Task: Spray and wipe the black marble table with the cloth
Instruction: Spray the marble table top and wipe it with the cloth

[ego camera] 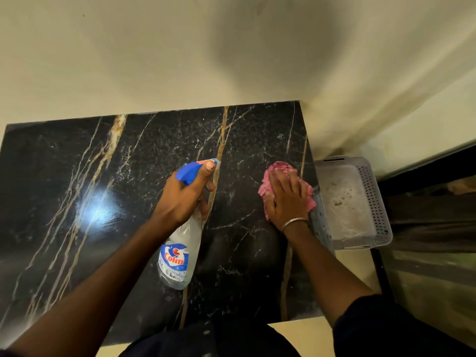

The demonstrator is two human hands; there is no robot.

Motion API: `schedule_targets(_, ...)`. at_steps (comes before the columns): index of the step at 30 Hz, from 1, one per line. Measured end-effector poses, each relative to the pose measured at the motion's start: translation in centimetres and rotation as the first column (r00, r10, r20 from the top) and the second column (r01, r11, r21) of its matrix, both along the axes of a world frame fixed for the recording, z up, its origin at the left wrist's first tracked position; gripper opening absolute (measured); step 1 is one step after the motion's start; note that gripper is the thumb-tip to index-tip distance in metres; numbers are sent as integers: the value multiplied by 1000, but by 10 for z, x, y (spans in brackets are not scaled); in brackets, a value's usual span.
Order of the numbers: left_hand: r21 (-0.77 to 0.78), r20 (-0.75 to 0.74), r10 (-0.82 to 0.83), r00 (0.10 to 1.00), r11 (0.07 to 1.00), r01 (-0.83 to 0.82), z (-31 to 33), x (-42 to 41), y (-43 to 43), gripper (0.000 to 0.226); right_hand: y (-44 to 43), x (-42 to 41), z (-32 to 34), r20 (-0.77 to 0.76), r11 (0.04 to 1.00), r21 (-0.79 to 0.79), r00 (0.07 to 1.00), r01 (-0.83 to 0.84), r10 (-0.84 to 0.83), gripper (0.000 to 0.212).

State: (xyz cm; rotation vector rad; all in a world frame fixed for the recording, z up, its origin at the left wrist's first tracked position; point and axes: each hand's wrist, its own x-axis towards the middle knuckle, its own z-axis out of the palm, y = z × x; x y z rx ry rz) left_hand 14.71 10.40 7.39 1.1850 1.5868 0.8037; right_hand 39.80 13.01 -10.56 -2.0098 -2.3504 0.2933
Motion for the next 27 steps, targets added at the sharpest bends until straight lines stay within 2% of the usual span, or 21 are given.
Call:
schedule_targets(5,-9,-16,-4,1000,1000,4,2,1,-11,61,-2,34,-3,-10,976,7,976,219,-219,60)
schedule_targets(7,0,-4,-12,1000,1000,12,4,1,-16,63,-7,28,-3,-30,949,12,949,315,-314,60)
schedule_targets(10,18,4,-11,1000,1000,11,3,-1,-24,61,-17,-1,0,-73,845,2,843,535,-533,61)
schedule_targets(12,23,19,-1,1000,1000,0,0,-5,-29,62,-24,-23,4,-86,813,-16,809,582,-581,63)
schedule_targets(14,21,37,8,999,1000,-9,-1,-9,-35,64,-37,-45,6,-85,863,-27,859,504,-505,65)
schedule_targets(17,7,37,17,999,1000,-17,-1,-11,-41,65,-65,-77,4,-52,962,-33,961,270,-272,65)
schedule_targets(22,26,11,4,1000,1000,-4,0,0,-49,35,-83,-59,2,-15,996,-24,997,-80,80,63)
schedule_targets(24,21,7,-5,1000,1000,5,1,5,-53,30,-81,-37,3,2,993,-24,993,-116,116,62)
schedule_targets(27,33,10,-15,1000,999,15,2,11,-58,29,-76,-4,2,5,1000,-11,1000,29,-29,61)
